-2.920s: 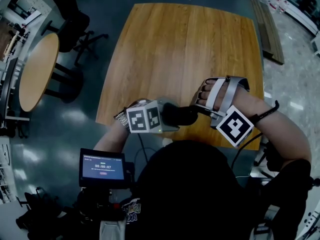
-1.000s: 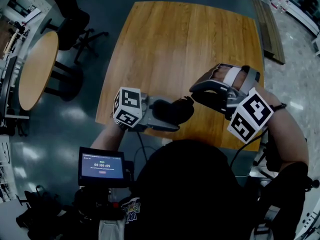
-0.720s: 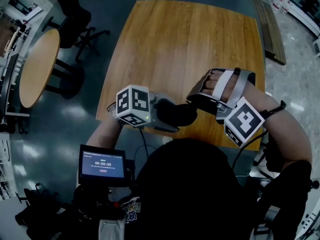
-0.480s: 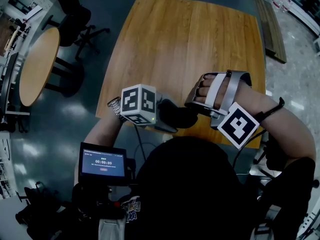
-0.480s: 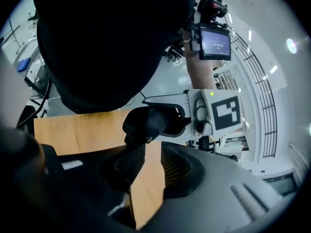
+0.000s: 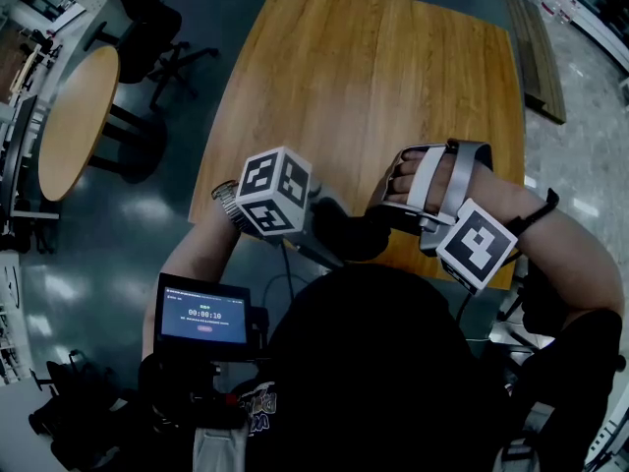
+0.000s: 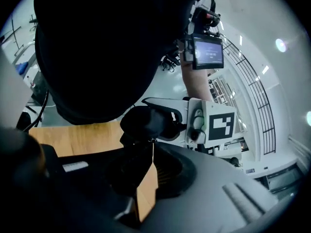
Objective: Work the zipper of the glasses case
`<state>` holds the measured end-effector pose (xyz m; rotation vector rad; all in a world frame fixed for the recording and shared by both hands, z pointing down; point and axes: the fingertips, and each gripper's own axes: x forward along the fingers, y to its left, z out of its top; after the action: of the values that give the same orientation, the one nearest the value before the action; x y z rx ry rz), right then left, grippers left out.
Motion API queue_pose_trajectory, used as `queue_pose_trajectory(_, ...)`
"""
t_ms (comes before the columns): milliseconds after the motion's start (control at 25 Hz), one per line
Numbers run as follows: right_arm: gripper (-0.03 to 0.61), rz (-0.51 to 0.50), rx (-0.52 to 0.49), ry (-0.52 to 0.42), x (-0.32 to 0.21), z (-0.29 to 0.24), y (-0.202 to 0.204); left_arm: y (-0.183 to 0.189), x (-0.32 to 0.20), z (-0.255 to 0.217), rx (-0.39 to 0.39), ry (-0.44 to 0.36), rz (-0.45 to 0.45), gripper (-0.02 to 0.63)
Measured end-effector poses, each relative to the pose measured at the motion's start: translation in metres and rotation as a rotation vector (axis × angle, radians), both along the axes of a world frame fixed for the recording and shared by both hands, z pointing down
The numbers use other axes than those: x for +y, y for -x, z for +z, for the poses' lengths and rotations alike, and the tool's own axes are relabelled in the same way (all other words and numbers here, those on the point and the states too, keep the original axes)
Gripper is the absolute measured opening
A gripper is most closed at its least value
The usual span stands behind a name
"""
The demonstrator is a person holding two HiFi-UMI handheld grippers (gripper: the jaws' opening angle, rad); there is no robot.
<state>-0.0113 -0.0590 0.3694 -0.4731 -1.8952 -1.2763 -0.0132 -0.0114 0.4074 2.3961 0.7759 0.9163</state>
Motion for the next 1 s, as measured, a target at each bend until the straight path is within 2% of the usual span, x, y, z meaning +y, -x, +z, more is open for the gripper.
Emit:
queue_pose_trajectory(240, 0.011, 0.006, 0.008, -0.010, -0.007, 0.005, -0.003, 0.006, 0.000, -0.002, -0.011, 0.054, 0.010, 0.255)
queue_pose_trajectory(360, 0.129, -0.008, 0.039, -0.006, -0.002, 0.008, -0.005, 0.010, 0.006, -0.005, -0.039, 0.077, 0.046, 0.255)
queue_pose_trajectory(400, 0.111, -0.017, 0.045, -0.003, 0.002, 0.010, -0.004, 0.011, 0.007, -0.005, -0.048, 0.078, 0.057, 0.255)
queue_pose_trajectory(520, 0.117, -0.043, 0.041, 0.011, 0.010, 0.010, 0.005, 0.014, 0.010, -0.004, -0.067, 0.086, 0.086, 0.255)
queue_pose_trajectory(640, 0.102, -0.040, 0.036, 0.037, 0.012, 0.009, 0.006, 0.014, 0.012, -0.006, -0.057, 0.119, 0.093, 0.255)
queue_pose_trajectory(720, 0.028, -0.029, 0.033, 0.040, 0.011, 0.007, 0.001, 0.011, 0.014, -0.010, -0.037, 0.151, 0.083, 0.255)
queue_pose_trajectory(840, 0.038, -0.007, 0.025, 0.070, 0.010, 0.002, 0.001, 0.011, 0.013, -0.016, -0.015, 0.187, 0.075, 0.255)
queue_pose_trajectory(1000, 0.095, 0.017, 0.034, 0.170, 0.014, -0.006, 0.005, 0.018, 0.017, -0.020, -0.022, 0.213, 0.099, 0.255)
